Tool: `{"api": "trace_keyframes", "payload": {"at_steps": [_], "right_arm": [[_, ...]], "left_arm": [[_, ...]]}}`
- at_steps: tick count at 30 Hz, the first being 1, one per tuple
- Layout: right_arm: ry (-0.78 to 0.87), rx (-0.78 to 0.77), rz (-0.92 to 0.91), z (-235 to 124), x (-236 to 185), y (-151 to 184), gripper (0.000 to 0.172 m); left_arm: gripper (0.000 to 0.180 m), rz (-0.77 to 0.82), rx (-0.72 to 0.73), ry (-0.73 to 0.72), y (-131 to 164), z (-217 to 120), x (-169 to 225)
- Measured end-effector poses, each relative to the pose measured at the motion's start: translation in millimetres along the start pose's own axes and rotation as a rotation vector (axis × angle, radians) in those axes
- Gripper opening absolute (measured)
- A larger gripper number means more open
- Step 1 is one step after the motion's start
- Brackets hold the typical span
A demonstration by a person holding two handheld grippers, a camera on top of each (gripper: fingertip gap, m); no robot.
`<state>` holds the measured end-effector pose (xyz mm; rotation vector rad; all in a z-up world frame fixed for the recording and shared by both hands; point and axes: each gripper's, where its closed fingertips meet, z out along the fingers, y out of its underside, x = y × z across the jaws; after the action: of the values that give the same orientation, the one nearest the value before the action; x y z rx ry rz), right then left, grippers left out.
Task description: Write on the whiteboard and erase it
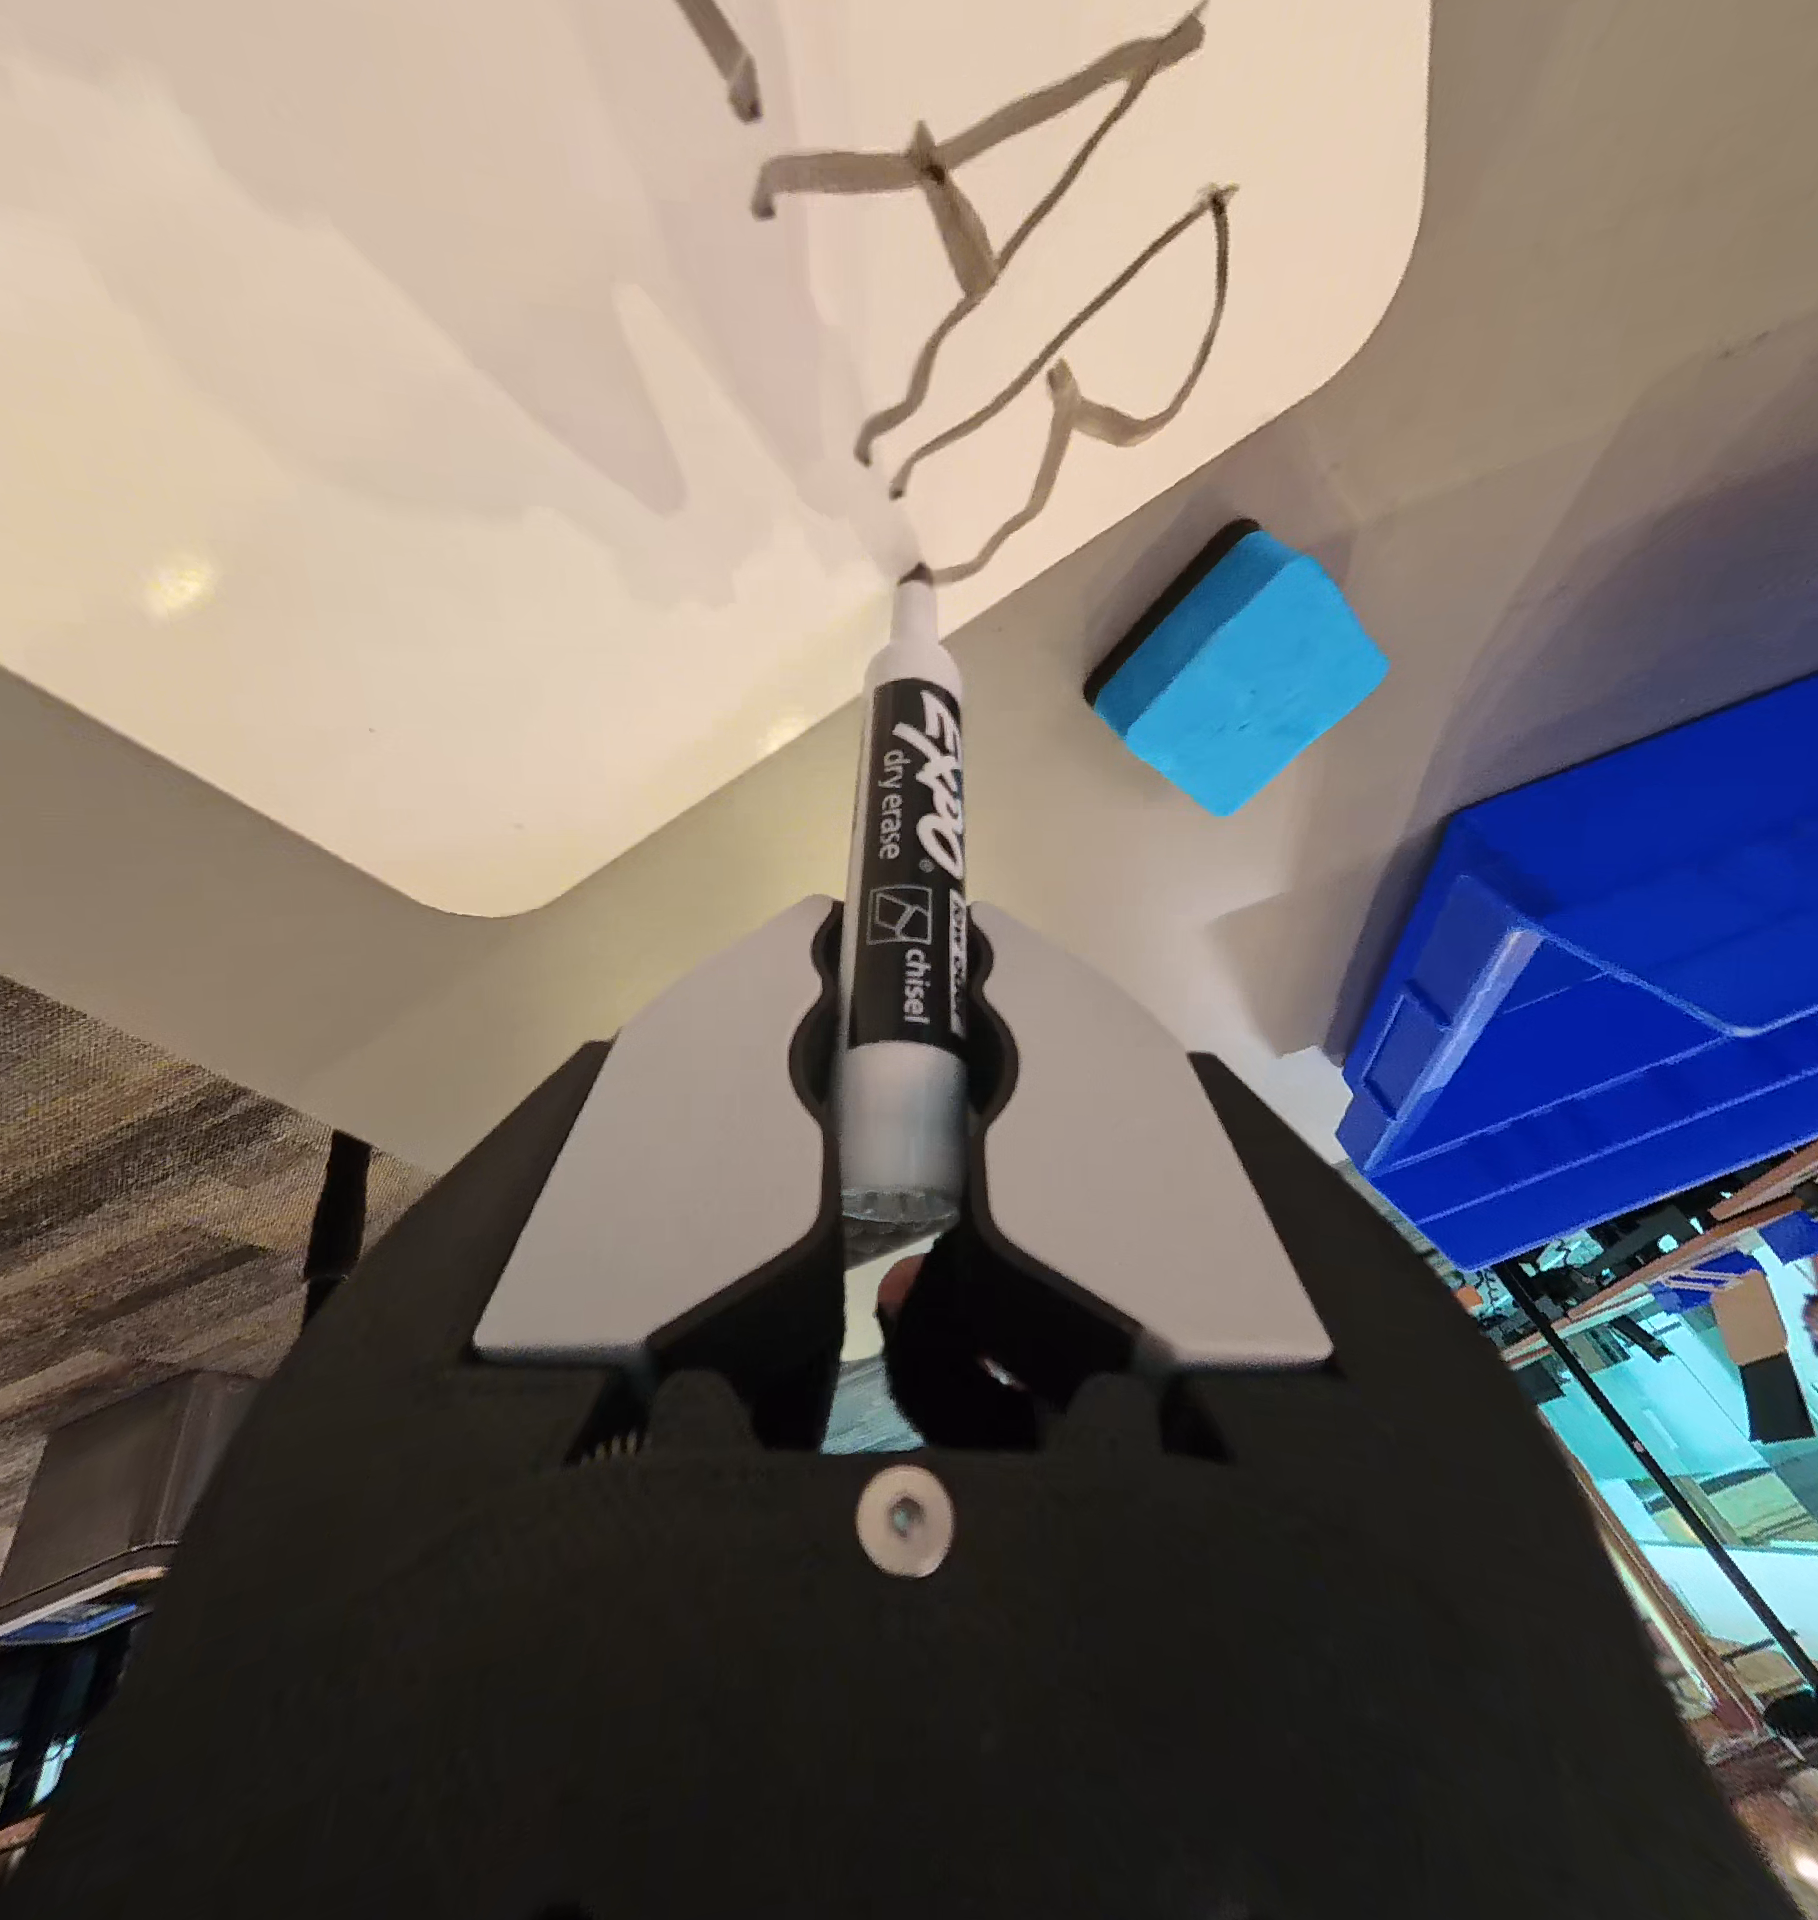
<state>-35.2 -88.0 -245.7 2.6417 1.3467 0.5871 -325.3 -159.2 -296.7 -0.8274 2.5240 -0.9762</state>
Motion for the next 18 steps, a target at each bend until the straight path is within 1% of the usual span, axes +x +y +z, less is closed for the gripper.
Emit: {"api": "trace_keyframes", "payload": {"at_steps": [1,4,8,13,18], "right_arm": [[0.000,0.008,-0.002,-1.1,-1.4,-2.4,0.021],[0.010,0.039,-0.012,-3.9,-2.9,-13.6,0.021],[0.017,0.056,-0.001,-8.6,0.6,-17.6,0.021],[0.058,0.097,0.080,-27.3,9.6,-2.4,0.021],[0.088,0.118,0.142,-40.6,0.5,16.2,0.021]], "left_arm": [[0.020,0.000,0.000,0.000,0.0,0.0,0.0],[0.020,0.000,0.000,0.000,0.0,0.1,0.0],[0.020,0.001,0.000,-0.001,0.1,0.2,-0.1],[0.020,-0.002,0.000,0.002,0.0,0.4,-0.2],[0.020,-0.002,0.000,0.004,0.0,0.7,-0.4]]}}
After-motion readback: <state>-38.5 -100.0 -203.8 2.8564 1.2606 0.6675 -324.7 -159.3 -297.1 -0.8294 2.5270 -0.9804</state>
